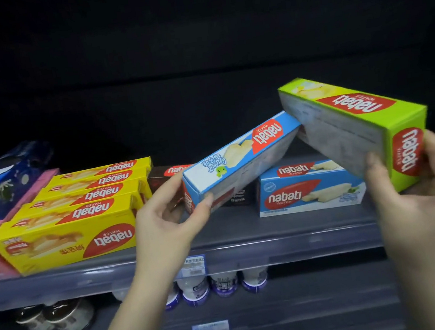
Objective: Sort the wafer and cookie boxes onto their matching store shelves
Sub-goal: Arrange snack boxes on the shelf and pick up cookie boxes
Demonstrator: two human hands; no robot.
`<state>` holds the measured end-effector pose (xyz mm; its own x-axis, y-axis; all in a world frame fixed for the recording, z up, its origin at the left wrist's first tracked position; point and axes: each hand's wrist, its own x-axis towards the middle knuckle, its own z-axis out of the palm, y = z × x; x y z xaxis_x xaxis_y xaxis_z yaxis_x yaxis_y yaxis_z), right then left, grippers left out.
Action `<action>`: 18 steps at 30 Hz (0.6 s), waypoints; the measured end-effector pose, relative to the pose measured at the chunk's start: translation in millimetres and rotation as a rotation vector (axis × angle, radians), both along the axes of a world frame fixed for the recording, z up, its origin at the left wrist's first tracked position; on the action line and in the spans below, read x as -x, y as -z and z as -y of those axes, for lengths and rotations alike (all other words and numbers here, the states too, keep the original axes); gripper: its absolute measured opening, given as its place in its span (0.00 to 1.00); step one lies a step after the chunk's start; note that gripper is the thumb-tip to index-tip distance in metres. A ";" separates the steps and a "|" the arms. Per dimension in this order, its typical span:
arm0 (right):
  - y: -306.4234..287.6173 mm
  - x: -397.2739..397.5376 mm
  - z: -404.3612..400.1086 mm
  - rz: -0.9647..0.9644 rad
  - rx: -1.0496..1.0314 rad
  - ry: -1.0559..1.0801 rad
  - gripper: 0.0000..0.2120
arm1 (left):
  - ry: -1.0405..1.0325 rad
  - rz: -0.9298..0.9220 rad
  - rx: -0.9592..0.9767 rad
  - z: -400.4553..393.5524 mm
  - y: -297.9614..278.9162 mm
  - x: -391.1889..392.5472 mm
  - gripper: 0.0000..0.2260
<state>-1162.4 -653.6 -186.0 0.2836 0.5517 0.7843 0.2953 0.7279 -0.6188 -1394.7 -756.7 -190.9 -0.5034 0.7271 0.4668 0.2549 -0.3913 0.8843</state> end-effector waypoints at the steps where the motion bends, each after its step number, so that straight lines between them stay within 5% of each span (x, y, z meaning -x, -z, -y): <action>1: -0.5 -4.0 -2.2 -0.020 0.001 -0.014 0.17 | 0.021 0.015 -0.002 -1.3 0.1 0.4 0.18; 18: 6.3 -14.7 -11.8 -0.100 0.082 -0.066 0.19 | 0.294 0.052 0.063 -14.2 15.0 14.1 0.21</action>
